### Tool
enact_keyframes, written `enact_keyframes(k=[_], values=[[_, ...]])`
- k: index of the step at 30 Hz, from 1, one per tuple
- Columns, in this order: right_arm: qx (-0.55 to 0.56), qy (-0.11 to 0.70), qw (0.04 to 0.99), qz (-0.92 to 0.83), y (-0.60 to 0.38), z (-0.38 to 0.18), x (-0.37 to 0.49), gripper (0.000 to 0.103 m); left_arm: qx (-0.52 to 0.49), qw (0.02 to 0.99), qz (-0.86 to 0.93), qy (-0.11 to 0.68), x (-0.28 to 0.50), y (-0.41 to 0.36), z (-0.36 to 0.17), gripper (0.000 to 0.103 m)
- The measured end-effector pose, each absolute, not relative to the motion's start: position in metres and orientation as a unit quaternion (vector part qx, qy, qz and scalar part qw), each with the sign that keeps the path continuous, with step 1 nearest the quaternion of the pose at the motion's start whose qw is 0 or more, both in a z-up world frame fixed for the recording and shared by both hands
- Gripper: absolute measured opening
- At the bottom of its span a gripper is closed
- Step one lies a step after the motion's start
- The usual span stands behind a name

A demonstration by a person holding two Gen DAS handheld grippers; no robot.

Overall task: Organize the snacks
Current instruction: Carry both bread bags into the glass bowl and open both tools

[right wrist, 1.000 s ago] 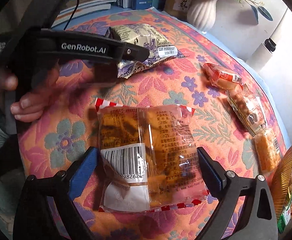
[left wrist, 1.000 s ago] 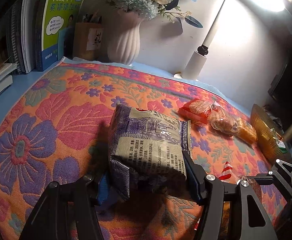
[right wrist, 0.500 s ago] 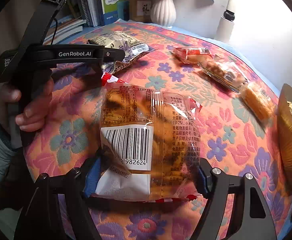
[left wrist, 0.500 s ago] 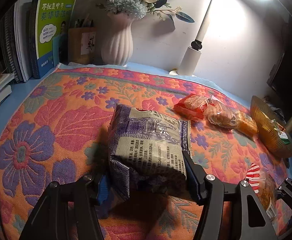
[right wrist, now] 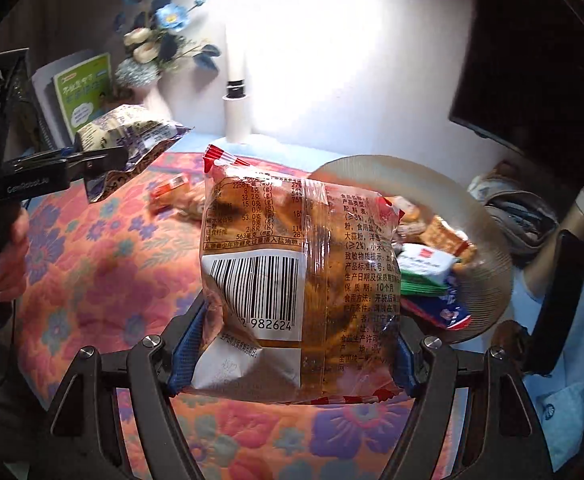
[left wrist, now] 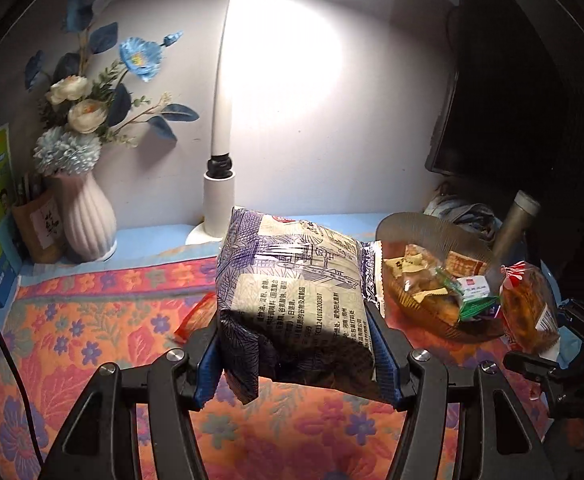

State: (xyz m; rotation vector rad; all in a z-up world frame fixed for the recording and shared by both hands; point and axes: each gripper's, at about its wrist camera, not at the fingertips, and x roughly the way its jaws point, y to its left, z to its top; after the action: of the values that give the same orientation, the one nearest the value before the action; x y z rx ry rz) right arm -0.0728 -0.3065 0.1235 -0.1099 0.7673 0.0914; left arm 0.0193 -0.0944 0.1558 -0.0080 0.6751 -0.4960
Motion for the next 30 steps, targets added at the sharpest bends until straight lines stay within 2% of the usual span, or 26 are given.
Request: enact_keyframes(k=[7,16,19,20,22,30], values=[[-0.010,0.364,0.931,-0.037,-0.382,0.144,-0.034,0.075,0.026,0.894,-0.302,0.331,0.061,-0.205,0.182,0.061],[0.033,0.370,0.924,-0.090,-0.432,0.145,-0.002,0.076,0.043,0.874,-0.334,0.351,0.098,-0.292,0.173,0.061],[0.044,0.372,0.922,-0.100,-0.439,0.140,0.006,0.077,0.039,0.871,-0.335,0.357,0.106,-0.302,0.168,0.063],[0.048,0.374,0.921,-0.098,-0.441,0.137,0.008,0.078,0.038,0.868,-0.339,0.361,0.108,-0.305,0.165,0.074],[0.055,0.386,0.917,-0.087,-0.445,0.132,0.013,0.078,0.045,0.864,-0.344,0.365,0.108,-0.307,0.162,0.085],[0.088,0.387,0.916,-0.062,-0.451,0.128,0.001,0.078,0.033,0.878,-0.327,0.348,0.097,-0.259,0.175,0.085]])
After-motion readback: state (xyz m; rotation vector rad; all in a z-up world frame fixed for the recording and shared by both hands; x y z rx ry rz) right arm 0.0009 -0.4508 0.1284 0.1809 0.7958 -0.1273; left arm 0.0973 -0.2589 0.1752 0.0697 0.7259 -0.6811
